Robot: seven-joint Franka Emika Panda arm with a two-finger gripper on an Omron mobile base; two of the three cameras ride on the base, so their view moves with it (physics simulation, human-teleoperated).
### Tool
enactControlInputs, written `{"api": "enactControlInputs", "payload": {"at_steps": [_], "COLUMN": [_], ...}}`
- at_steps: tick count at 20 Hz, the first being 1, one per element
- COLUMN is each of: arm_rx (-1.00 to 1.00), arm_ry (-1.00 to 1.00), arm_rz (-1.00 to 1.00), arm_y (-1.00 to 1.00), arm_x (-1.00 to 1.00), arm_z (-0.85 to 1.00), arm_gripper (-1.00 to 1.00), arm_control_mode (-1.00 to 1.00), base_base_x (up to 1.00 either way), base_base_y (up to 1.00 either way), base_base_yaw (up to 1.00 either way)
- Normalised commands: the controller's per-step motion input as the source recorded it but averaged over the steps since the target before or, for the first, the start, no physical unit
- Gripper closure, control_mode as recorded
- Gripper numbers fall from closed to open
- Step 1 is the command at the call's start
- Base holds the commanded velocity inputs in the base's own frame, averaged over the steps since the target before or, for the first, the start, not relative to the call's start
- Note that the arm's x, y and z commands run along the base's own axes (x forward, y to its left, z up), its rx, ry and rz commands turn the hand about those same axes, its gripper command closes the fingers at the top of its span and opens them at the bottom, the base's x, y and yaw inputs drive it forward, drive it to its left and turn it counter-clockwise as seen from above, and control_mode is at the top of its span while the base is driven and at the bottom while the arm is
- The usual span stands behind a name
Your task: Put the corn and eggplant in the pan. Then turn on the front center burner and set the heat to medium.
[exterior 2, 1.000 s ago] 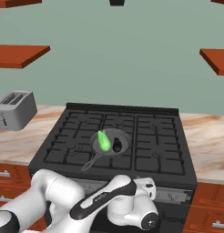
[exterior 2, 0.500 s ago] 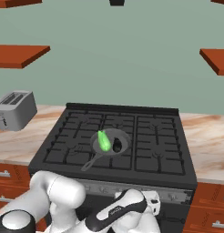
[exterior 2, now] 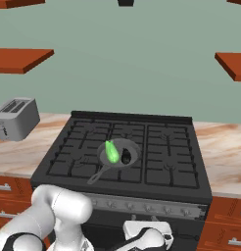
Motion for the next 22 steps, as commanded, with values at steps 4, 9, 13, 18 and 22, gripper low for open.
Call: {"api": "enactControlInputs", "payload": {"at_steps": [4, 9, 13, 18, 22], "arm_rx": [0.11, 0.04, 0.00, 0.00, 0.00], "arm_ry": [-0.08, -0.05, -0.07, -0.03, 0.00], "arm_rz": [0.00, 0.01, 0.00, -0.01, -0.12], "arm_y": [0.07, 0.23, 0.52, 0.60, 0.30], "arm_x": [-0.07, -0.17, -0.01, 0.00, 0.18], "arm_z": [-0.07, 0.00, 0.00, 0.00, 0.00], "arm_gripper": [-1.00, -1.00, -1.00, -1.00, -1.00], "arm_control_mode": [-1.00, -1.00, -1.00, -1.00, -1.00], "base_base_x": [0.00, 0.00, 0.00, 0.00, 0.00], "base_base_y": [0.00, 0.00, 0.00, 0.00, 0.00], "base_base_yaw": [0.00, 0.00, 0.00, 0.00, 0.00]}}
